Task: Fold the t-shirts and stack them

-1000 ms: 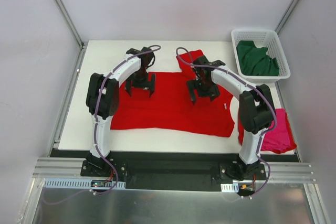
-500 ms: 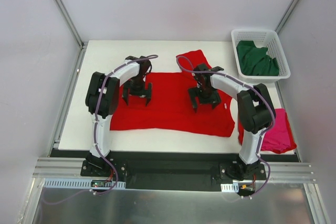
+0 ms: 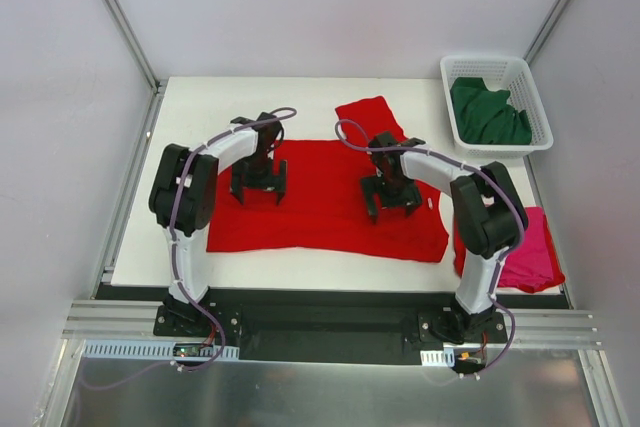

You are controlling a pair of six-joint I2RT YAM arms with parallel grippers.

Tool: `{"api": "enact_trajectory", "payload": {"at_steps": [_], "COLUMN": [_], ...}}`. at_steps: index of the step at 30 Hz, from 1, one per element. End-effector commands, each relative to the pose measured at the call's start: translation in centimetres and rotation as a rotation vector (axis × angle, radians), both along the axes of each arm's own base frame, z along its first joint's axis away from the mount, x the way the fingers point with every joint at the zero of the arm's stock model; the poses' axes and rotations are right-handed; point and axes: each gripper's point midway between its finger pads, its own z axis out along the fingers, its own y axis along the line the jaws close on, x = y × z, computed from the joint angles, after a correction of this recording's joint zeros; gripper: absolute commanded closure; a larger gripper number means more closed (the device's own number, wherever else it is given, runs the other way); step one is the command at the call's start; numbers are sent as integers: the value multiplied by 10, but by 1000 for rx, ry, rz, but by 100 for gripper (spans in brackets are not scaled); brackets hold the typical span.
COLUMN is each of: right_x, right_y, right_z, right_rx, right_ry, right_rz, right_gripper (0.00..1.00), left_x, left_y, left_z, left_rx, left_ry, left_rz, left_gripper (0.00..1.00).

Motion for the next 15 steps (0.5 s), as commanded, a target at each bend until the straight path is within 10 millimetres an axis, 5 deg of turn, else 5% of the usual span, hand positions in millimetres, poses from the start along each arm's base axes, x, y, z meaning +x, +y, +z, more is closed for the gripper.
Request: {"api": "enact_trajectory", "payload": {"at_steps": [1, 15], "right_x": [-13, -63], "right_y": [10, 21], "right_z": [-3, 5], "right_rx": [30, 7], "right_ry": [15, 49], "right_rz": [6, 30], "right_gripper": [4, 4], "left_x": [-17, -58], "left_y": [8, 16], "left_z": [-7, 8], "left_rx": [18, -19], "left_ry": [26, 23], "left_rz": [-18, -27], "left_gripper": [0, 1]}}
